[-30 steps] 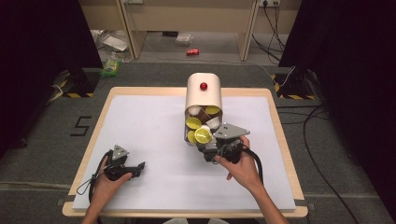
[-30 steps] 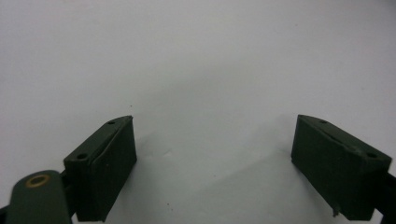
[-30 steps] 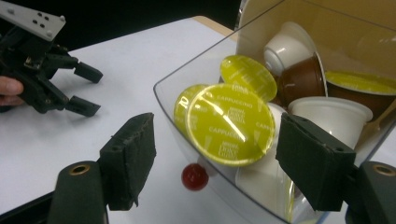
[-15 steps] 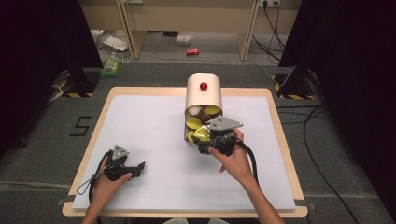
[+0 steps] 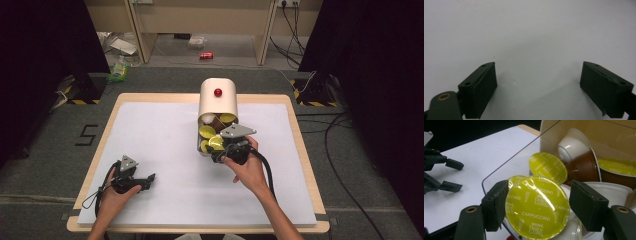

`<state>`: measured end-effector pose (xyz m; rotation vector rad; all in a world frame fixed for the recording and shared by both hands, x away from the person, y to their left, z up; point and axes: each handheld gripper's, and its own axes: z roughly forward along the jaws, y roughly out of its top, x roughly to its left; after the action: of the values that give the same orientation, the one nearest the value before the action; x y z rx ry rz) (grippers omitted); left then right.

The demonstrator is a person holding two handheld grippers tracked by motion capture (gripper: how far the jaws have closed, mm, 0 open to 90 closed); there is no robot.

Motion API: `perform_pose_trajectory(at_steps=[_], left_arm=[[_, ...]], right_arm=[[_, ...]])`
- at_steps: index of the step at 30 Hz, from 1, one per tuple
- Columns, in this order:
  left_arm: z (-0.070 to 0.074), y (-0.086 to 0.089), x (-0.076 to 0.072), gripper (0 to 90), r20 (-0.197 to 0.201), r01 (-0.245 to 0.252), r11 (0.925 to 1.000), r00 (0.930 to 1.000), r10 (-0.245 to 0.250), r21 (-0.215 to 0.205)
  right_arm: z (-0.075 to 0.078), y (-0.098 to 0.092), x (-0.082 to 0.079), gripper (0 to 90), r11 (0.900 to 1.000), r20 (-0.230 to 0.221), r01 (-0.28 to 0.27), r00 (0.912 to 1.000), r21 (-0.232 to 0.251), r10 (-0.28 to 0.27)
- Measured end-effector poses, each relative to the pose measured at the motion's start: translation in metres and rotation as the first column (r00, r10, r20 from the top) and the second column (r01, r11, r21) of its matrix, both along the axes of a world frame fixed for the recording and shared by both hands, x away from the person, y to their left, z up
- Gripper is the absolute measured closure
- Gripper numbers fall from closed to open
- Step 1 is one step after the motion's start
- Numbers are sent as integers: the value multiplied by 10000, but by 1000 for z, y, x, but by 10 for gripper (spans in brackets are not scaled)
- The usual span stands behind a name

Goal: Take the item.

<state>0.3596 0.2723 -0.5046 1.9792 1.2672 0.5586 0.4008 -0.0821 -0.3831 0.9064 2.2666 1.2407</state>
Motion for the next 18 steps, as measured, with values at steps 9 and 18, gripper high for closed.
perform_pose_trajectory(at_steps=[9, 18], left_arm=[[0, 0, 0, 132, -1, 0, 10000, 10000, 0, -1], [0, 0, 0, 132, -3, 1, 10000, 10000, -1, -5]], right_arm=[[1, 0, -1, 382, 10000, -154, -84, 9998, 40, 85], [11, -7, -7, 383, 9997, -25, -159, 9999, 192, 160]])
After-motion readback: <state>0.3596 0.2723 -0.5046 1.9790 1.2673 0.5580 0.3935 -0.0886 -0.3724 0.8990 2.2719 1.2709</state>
